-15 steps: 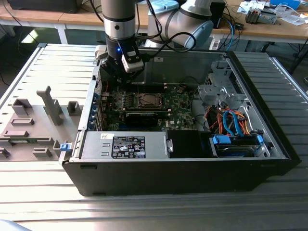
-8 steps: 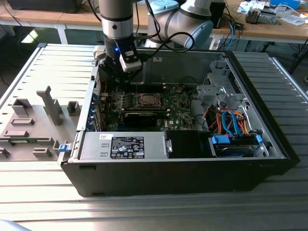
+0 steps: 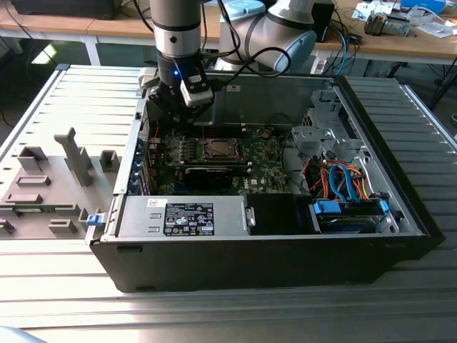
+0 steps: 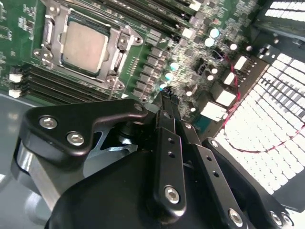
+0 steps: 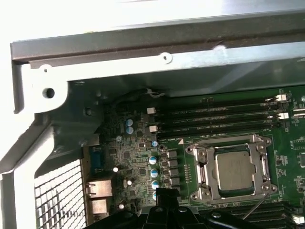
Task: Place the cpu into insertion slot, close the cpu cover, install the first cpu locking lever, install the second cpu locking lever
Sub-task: 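Install the first cpu locking lever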
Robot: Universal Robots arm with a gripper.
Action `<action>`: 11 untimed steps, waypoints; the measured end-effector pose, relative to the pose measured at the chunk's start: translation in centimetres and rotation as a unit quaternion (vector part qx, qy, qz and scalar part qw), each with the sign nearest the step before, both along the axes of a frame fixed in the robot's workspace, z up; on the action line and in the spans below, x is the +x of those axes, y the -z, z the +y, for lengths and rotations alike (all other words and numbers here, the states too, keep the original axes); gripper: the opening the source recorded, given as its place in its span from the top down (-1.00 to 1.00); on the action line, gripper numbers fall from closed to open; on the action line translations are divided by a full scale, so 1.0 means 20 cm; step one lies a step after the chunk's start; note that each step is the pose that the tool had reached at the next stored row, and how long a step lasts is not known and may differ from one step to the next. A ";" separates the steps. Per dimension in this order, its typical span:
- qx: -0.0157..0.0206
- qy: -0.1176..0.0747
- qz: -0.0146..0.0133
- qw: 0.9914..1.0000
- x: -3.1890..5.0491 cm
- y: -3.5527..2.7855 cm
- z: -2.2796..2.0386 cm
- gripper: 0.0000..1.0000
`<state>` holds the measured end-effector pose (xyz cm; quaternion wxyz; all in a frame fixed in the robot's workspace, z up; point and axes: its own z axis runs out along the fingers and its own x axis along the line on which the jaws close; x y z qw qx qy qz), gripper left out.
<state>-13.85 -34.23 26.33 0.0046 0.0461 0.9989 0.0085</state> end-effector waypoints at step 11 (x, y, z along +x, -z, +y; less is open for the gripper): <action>0.027 0.000 0.001 1.000 0.031 -0.001 0.026 0.79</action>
